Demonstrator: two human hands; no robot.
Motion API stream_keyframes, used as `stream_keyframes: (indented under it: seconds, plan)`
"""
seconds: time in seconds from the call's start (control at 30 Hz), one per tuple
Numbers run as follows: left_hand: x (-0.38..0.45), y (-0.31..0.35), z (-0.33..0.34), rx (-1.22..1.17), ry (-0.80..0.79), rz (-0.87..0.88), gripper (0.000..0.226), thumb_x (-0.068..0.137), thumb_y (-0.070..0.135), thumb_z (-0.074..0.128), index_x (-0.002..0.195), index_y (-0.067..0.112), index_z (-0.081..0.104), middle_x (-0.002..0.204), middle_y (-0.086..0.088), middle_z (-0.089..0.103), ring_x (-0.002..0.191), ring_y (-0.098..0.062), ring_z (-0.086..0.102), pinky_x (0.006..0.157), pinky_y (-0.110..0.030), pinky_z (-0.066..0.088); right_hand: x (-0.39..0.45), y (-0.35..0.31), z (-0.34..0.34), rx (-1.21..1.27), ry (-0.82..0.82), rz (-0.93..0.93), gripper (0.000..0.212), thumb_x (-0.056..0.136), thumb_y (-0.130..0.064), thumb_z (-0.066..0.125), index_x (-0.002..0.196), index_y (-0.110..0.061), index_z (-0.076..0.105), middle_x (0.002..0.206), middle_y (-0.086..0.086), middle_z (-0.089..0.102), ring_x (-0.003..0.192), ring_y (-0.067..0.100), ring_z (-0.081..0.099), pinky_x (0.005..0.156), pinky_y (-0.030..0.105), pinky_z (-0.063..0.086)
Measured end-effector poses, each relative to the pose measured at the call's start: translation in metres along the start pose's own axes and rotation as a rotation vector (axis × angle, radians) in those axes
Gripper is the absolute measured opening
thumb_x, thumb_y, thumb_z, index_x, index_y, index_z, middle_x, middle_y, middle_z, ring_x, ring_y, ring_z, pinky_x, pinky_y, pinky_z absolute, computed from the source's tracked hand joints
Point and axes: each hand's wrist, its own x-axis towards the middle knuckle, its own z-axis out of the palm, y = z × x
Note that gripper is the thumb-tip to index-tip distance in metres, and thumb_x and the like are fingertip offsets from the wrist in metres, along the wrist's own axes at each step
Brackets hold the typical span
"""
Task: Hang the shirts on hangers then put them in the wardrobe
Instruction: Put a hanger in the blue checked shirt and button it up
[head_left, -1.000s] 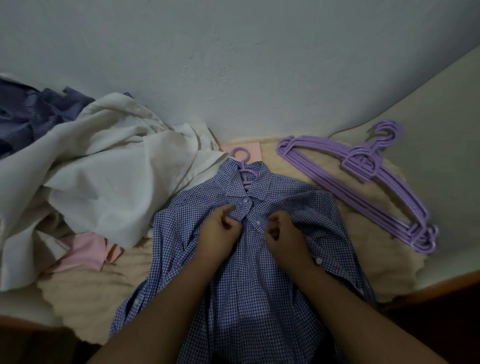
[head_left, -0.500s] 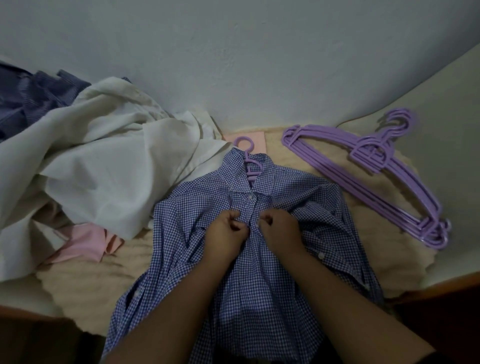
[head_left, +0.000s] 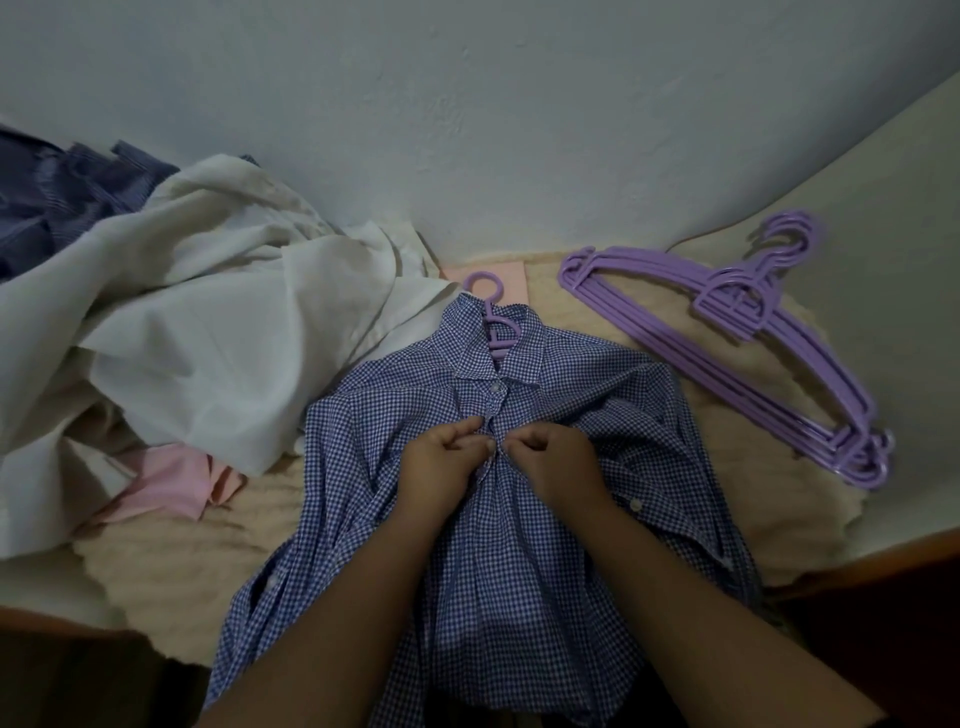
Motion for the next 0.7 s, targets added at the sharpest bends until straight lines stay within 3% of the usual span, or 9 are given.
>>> stream_keyframes:
  seconds: [0.17, 0.3, 0.43, 0.57, 0.7]
  plan:
    - [-0.002, 0.004, 0.004, -0.278, -0.025, -0.116, 0.036, 0.084, 0.001, 0.068, 0.120, 0.008, 0.062, 0.093, -0.007, 0.075, 0.097, -0.023, 0.066, 0.092, -0.038, 0.052, -0.003, -0.009, -0.005, 0.168, -0.007, 0.168, 0.011, 0.087, -0.009, 0.065, 0.093, -0.003, 0.071, 0.067, -0.003, 0.063, 0.061, 0.007, 0.057, 0.057, 0.014, 0.047]
    - [-0.006, 0.005, 0.009, -0.354, -0.037, -0.135, 0.040, 0.086, -0.005, 0.062, 0.125, 0.004, 0.058, 0.108, -0.008, 0.069, 0.104, -0.020, 0.065, 0.096, -0.033, 0.050, -0.005, -0.014, -0.003, 0.258, -0.013, 0.268, 0.011, 0.089, -0.008, 0.062, 0.096, -0.002, 0.069, 0.066, 0.001, 0.062, 0.058, 0.009, 0.055, 0.047, 0.013, 0.044]
    - [-0.009, 0.002, 0.008, -0.344, -0.059, -0.145, 0.044, 0.086, -0.008, 0.060, 0.127, 0.006, 0.057, 0.102, -0.002, 0.067, 0.104, -0.020, 0.064, 0.096, -0.035, 0.050, -0.007, -0.016, -0.005, 0.408, -0.021, 0.323, 0.005, 0.088, -0.005, 0.062, 0.088, -0.004, 0.067, 0.064, 0.005, 0.062, 0.054, 0.013, 0.052, 0.047, 0.020, 0.043]
    - [-0.011, 0.001, 0.006, -0.238, -0.046, -0.141, 0.046, 0.082, -0.007, 0.066, 0.125, 0.006, 0.058, 0.106, -0.008, 0.066, 0.092, -0.017, 0.065, 0.081, -0.028, 0.054, -0.009, -0.015, -0.005, 0.413, -0.032, 0.307, 0.008, 0.087, -0.004, 0.062, 0.082, -0.009, 0.065, 0.066, 0.005, 0.062, 0.056, 0.010, 0.055, 0.047, 0.018, 0.044]
    - [-0.013, 0.005, 0.008, -0.135, -0.011, -0.086, 0.037, 0.083, 0.000, 0.069, 0.118, 0.008, 0.057, 0.081, -0.005, 0.063, 0.056, -0.009, 0.055, 0.052, -0.019, 0.047, -0.010, -0.015, -0.005, 0.404, -0.040, 0.277, 0.007, 0.087, -0.003, 0.062, 0.086, -0.008, 0.067, 0.068, 0.004, 0.063, 0.057, 0.008, 0.056, 0.047, 0.015, 0.045]
